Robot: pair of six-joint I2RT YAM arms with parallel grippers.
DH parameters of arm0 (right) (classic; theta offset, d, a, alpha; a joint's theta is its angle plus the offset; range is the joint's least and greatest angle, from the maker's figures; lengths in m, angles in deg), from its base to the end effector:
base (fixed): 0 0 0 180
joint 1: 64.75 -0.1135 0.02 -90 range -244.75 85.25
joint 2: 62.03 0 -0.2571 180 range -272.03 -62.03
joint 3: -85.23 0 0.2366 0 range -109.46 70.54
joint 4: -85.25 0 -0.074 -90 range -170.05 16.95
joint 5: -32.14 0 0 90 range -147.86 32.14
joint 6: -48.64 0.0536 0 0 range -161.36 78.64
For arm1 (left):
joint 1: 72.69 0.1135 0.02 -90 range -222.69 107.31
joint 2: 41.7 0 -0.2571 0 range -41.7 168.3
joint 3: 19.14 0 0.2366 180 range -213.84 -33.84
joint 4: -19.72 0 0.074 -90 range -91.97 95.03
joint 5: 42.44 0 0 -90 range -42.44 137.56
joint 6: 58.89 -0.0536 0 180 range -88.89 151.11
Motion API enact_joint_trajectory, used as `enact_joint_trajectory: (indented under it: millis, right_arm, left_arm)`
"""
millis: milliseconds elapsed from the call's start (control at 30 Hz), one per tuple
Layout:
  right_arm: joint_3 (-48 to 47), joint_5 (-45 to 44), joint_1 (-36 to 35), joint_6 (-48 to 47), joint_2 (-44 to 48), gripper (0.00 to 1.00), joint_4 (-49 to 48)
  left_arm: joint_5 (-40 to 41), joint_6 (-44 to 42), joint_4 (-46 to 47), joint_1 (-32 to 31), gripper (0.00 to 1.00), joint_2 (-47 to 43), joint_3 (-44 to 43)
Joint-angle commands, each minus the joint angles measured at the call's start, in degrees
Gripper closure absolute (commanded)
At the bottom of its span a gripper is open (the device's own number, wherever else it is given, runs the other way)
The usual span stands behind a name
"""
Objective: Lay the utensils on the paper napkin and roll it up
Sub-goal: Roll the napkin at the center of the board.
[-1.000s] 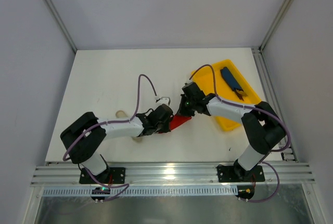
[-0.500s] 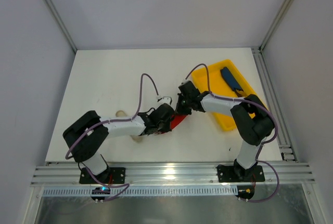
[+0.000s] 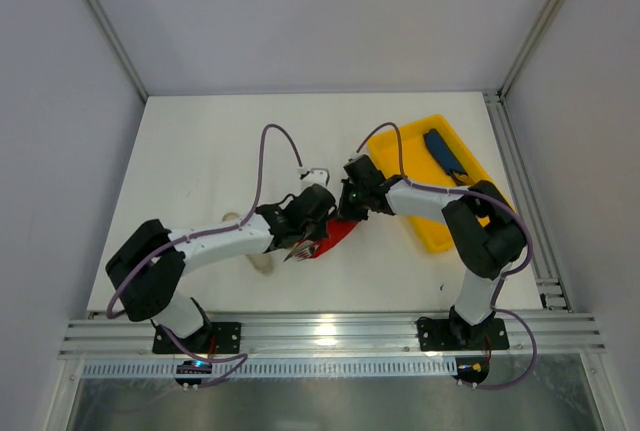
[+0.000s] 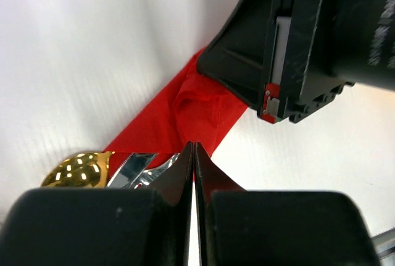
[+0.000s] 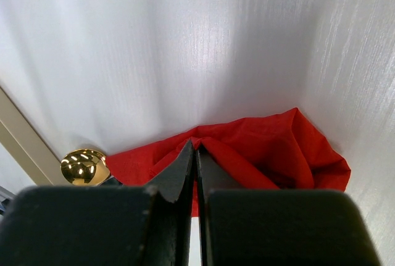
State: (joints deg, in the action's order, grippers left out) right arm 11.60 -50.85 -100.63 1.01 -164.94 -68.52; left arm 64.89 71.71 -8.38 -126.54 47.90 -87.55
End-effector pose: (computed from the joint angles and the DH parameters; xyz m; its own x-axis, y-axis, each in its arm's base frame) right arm 0.2845 0.2139 0.1435 -0.9232 0.1578 -0.3506 -0.0211 0.8898 0.4559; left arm 0.2019 -0.2493 0.1902 -0.7666 -0.0038 -0.6422 0.2072 0.9450 -0.2530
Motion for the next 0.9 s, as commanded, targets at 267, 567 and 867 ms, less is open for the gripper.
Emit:
enact_joint_trajectory:
  millis: [267,567,867]
  right_arm:
    - [-2.1,-0.1,0.4,-1.2,0.1,0.96,-0.6]
    - [-2.4,0.0,0.4,-1.1,0.7,0.97,-0.5]
    - [-3.0,0.2,0.3,-0.7,1.5,0.96,-0.5]
  left_arm:
    - [-0.9,-2.5,-2.0,7.6,1.00,2.9,-6.0]
    - [-6.0,-1.8,3.4,9.4,1.00,11.5,-8.0]
    - [-9.3,-0.7,6.2,9.5,1.00,13.7,-6.8]
